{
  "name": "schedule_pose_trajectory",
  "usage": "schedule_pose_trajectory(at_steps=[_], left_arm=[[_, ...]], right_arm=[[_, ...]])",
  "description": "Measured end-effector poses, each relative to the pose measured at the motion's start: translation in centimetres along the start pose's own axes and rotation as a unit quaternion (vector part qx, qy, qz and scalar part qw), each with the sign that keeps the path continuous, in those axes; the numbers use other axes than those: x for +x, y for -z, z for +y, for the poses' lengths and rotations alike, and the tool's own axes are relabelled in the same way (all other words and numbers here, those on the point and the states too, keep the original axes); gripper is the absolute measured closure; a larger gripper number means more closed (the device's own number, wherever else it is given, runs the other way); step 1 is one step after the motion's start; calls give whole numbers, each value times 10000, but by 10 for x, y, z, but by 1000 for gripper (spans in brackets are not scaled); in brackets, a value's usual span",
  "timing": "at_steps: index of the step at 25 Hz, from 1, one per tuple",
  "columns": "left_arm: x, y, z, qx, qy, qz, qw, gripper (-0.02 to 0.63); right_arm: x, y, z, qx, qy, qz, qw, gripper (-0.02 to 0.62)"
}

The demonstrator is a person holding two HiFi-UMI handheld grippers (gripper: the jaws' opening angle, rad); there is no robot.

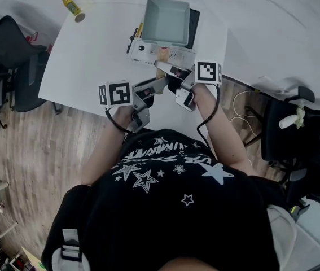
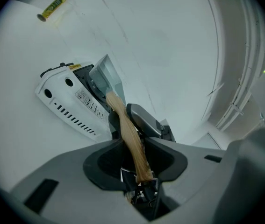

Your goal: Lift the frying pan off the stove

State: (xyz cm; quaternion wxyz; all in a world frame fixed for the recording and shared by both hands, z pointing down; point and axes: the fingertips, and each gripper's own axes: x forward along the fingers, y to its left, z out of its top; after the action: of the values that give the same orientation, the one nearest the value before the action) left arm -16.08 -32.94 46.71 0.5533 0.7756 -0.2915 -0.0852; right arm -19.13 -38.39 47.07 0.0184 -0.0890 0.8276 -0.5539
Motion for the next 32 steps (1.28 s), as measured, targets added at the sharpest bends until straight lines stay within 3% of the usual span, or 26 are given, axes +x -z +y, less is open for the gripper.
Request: schedule_pose_trajectory(at_steps=[5,13,18,21,25,29,32], left_arm=[[-4,27,-17,33,-169,-354,9992,465],[-9,90,-47,291,-545,-921,9938,462],[-17,116,-53,137,-651,-1341,9887,462],[-18,134,-56,12,-711,-1546,9854,462],[-27,151,-59,-80,-806,-1786,9806,462],[-42,161,-61,-96,-900,-2026,9751,462],[-56,168,-64,-122,-935,-2209,9707,462]], right_arm=[[-19,27,14,238,-110,324,9991,449],[-59,81,43,100,-531,900,9945,451],[-67,108,54,-138,-794,1361,9874,448],[-77,128,54,77,-750,1598,9843,446],[-78,147,67,-91,-1077,1911,9756,445],[-76,167,70,13,-1007,2173,9709,442],[-70,180,83,-132,-1251,2324,9645,442]])
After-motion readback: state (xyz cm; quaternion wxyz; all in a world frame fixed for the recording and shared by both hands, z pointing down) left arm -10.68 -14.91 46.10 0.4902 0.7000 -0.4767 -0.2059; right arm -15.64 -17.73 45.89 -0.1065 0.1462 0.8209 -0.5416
